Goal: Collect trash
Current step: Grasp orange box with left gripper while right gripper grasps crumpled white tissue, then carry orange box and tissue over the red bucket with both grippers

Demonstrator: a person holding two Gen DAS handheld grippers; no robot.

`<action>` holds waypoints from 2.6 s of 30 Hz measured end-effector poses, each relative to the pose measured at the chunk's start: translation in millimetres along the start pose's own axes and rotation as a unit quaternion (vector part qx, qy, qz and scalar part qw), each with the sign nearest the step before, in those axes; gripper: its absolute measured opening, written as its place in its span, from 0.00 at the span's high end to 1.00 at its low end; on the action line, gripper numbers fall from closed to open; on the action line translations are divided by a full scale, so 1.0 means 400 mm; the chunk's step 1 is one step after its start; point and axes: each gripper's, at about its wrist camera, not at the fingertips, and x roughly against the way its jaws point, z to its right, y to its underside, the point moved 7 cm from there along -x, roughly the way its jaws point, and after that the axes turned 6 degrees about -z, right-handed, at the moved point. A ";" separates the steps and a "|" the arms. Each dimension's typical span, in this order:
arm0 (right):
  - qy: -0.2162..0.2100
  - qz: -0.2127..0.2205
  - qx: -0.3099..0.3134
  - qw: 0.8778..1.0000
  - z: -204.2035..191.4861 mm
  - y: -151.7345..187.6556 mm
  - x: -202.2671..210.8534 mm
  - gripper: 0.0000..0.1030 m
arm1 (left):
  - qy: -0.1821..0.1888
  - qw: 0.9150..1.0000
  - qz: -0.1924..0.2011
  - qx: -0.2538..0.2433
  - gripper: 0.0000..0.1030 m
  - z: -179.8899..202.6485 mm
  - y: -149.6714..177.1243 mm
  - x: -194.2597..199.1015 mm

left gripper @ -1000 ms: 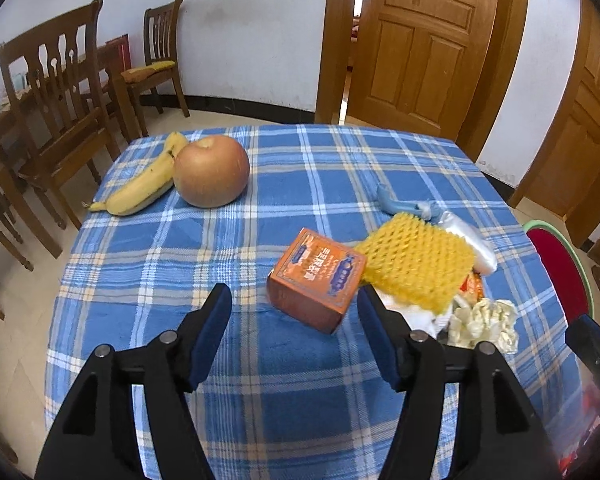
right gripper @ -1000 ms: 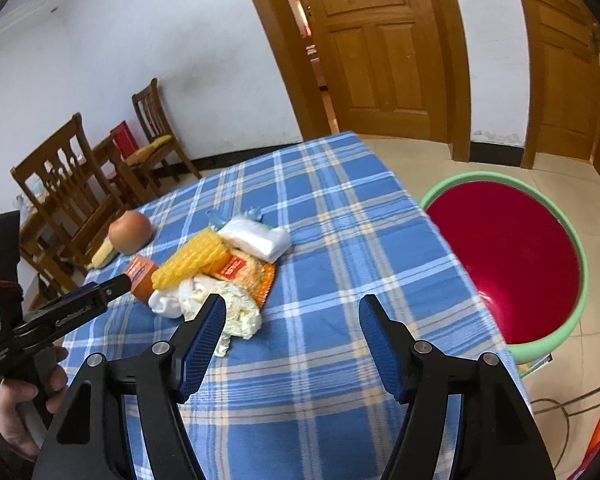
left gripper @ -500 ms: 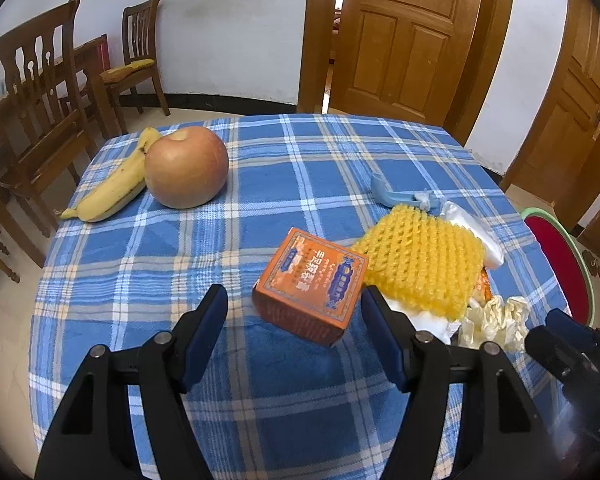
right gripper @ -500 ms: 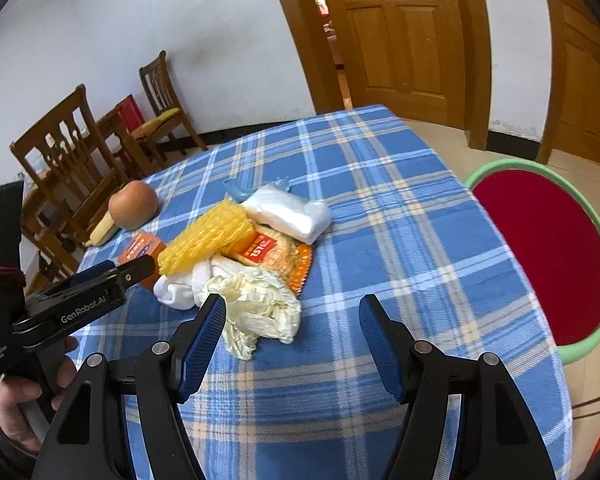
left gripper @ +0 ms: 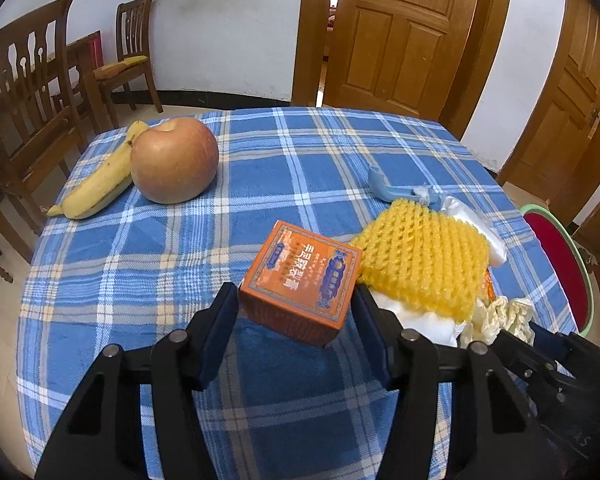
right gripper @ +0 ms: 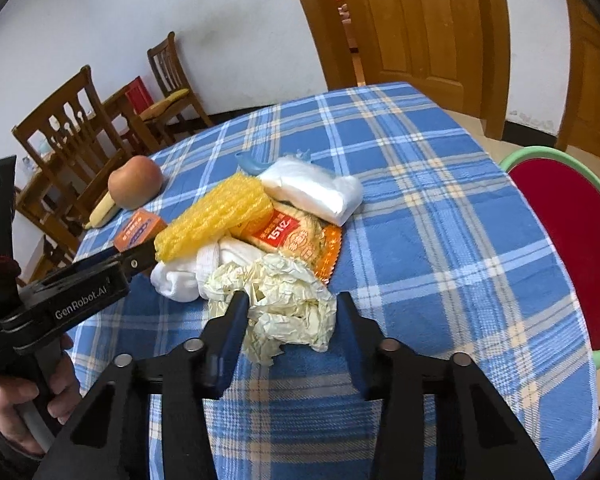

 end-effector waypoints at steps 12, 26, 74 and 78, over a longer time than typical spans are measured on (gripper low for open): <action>-0.006 0.018 0.009 1.000 -0.006 0.012 0.034 0.76 | -0.004 1.000 0.018 0.004 0.45 0.002 0.009 0.049; -0.014 0.054 0.019 0.998 -0.009 0.029 0.134 0.77 | 0.005 0.999 0.041 0.017 0.45 0.026 0.030 0.137; 0.086 0.134 -0.117 0.980 0.409 0.046 0.347 0.77 | 0.091 0.988 0.049 -0.115 0.45 0.517 -0.015 0.157; 0.089 0.133 -0.131 0.978 0.452 0.047 0.344 0.77 | 0.093 0.987 0.043 -0.123 0.45 0.550 -0.018 0.137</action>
